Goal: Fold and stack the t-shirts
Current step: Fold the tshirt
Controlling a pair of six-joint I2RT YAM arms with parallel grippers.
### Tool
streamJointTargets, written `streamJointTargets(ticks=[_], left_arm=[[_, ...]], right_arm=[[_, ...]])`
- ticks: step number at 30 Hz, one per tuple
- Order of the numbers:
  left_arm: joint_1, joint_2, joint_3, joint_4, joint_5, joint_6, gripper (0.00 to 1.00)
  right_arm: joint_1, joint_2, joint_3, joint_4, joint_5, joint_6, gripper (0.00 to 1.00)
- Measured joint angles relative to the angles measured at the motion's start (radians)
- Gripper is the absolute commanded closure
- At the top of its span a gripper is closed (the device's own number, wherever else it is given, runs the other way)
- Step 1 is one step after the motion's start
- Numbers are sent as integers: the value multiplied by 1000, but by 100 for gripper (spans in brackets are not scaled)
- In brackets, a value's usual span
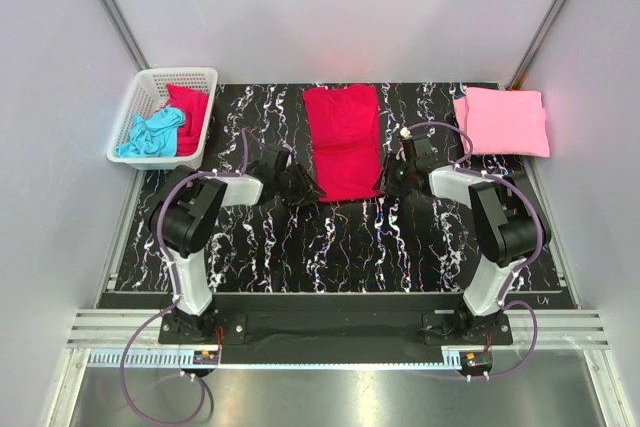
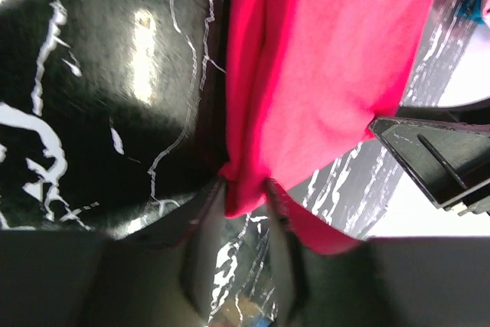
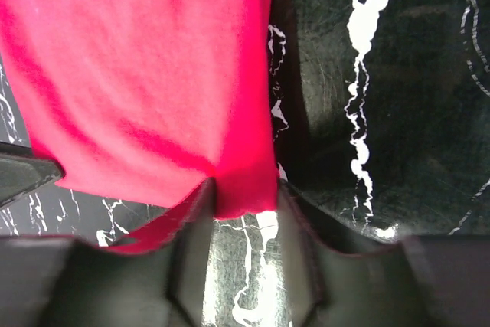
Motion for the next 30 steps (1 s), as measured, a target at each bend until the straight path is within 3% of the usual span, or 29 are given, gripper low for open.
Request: streamJointTargets(ticks=[5, 6, 7, 12, 13, 14, 22, 30], left_arm=[[-1, 7, 2, -5, -23, 3, 88], [-1, 7, 2, -8, -31, 5, 97], [-1, 7, 4, -10, -34, 3, 100], [-10, 6, 16, -24, -62, 17, 100], [-10, 5, 17, -27, -65, 18, 100], [-12, 3, 18, -29, -69, 20, 100], [-32, -53, -10, -93, -127, 51, 100], [-111, -314, -186, -234, -220, 72, 100]], right_arm=[[0, 9, 0, -2, 4, 9, 68], [0, 9, 0, -2, 5, 10, 71], [0, 9, 0, -5, 6, 11, 72], [0, 7, -5, -9, 27, 13, 87], [1, 5, -9, -10, 29, 13, 97], [1, 0, -14, -10, 30, 10, 100], [3, -56, -83, -16, 10, 32, 100], [65, -212, -246, -74, -73, 154, 100]])
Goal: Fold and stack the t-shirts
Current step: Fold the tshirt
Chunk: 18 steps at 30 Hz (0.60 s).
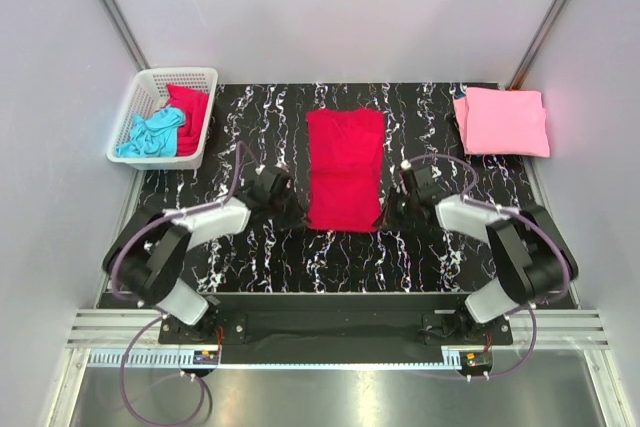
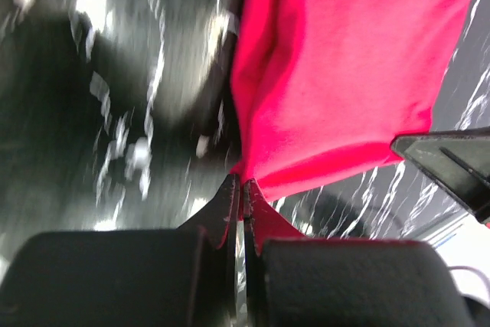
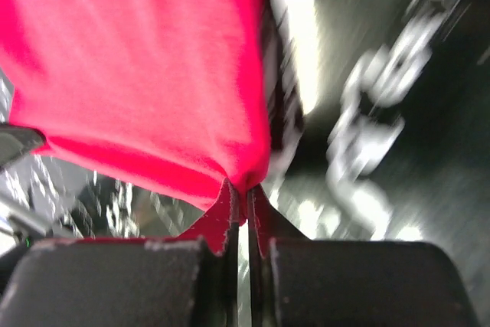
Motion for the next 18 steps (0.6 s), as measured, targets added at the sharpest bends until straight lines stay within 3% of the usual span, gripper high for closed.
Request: streamJointTargets(ticks=[9, 14, 18], left_arm=[[-113, -370, -150, -202, -134, -13, 100], [-171, -602, -148, -297, -183, -47, 100], [-180, -691, -87, -348, -211, -56, 100]], right_arm=[[298, -438, -106, -220, 146, 159, 100], [326, -688, -33, -403, 238, 201, 100], [331, -711, 85, -491, 289, 190, 100]])
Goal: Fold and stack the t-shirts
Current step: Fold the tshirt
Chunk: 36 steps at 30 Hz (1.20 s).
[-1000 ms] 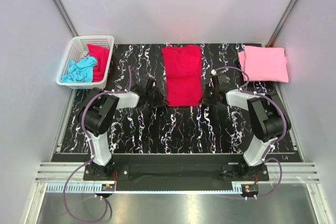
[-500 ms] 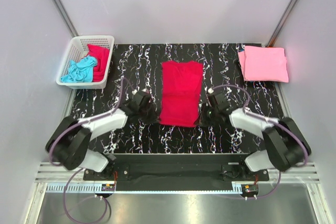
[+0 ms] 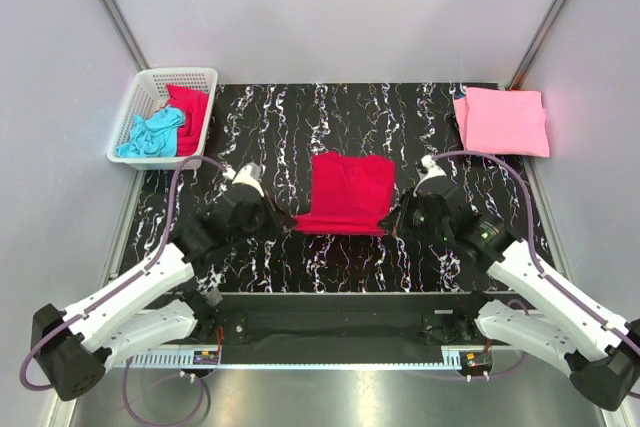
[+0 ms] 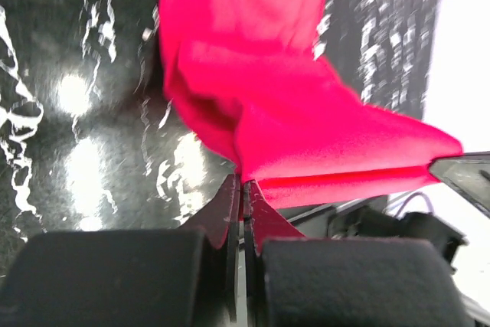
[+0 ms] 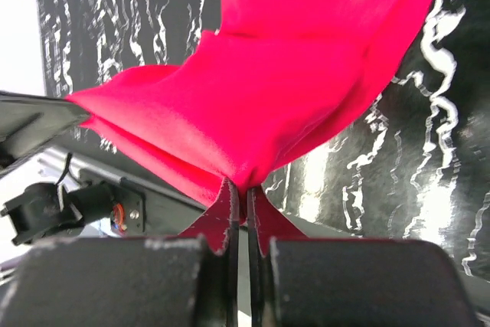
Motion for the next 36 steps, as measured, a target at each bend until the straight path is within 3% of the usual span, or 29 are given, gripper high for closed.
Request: streamJointTargets(ticks=[4, 13, 22, 32, 36], left_arm=[[-1, 48, 103, -45, -57, 13, 100], [7, 438, 372, -96, -198, 90, 100], [71, 771, 630, -63, -208, 161, 100], [151, 1134, 877, -25, -209, 249, 100], [181, 1213, 919, 25, -214, 267, 100]], right_arm=[[1, 63, 79, -34, 63, -36, 100], [-39, 339, 211, -27, 229, -146, 100], [-232, 599, 349, 83, 216, -237, 100], [-328, 1002, 549, 217, 165, -332, 100], [-359, 1138, 652, 248, 133, -346, 100]])
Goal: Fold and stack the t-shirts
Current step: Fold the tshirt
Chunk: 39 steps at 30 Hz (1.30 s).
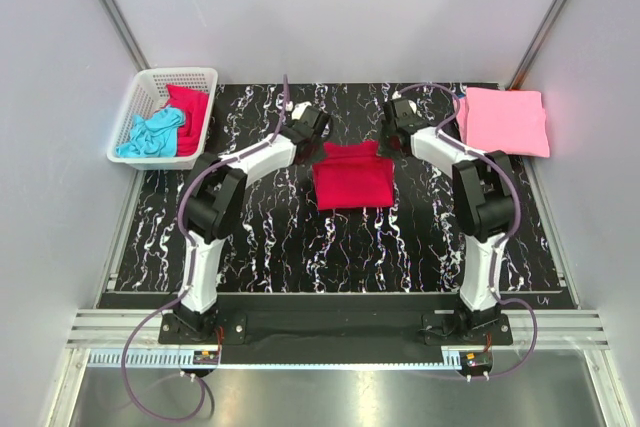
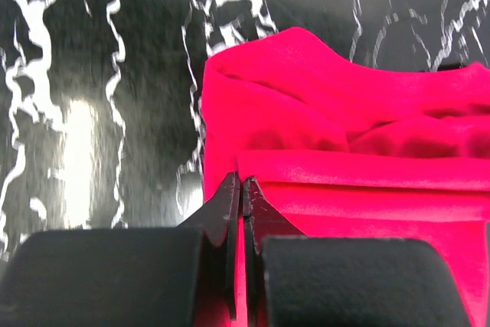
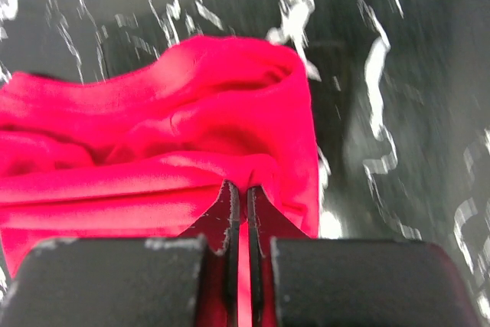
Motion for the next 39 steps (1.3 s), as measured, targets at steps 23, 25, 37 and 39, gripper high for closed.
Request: streamJointTargets(ticks=[23, 25, 37, 39], left_arm=[[56, -227, -299, 360, -53, 66, 71], [47, -225, -270, 328, 9, 79, 71], [-2, -126, -95, 148, 293, 44, 76], [-6, -94, -86, 116, 309, 35, 78]], right_arm=[[-61, 62, 108, 60, -35, -47, 54], [-55, 20, 51, 60, -49, -46, 55], [-1, -141, -59, 49, -207, -13, 76], [16, -132, -61, 46, -227, -6, 79]])
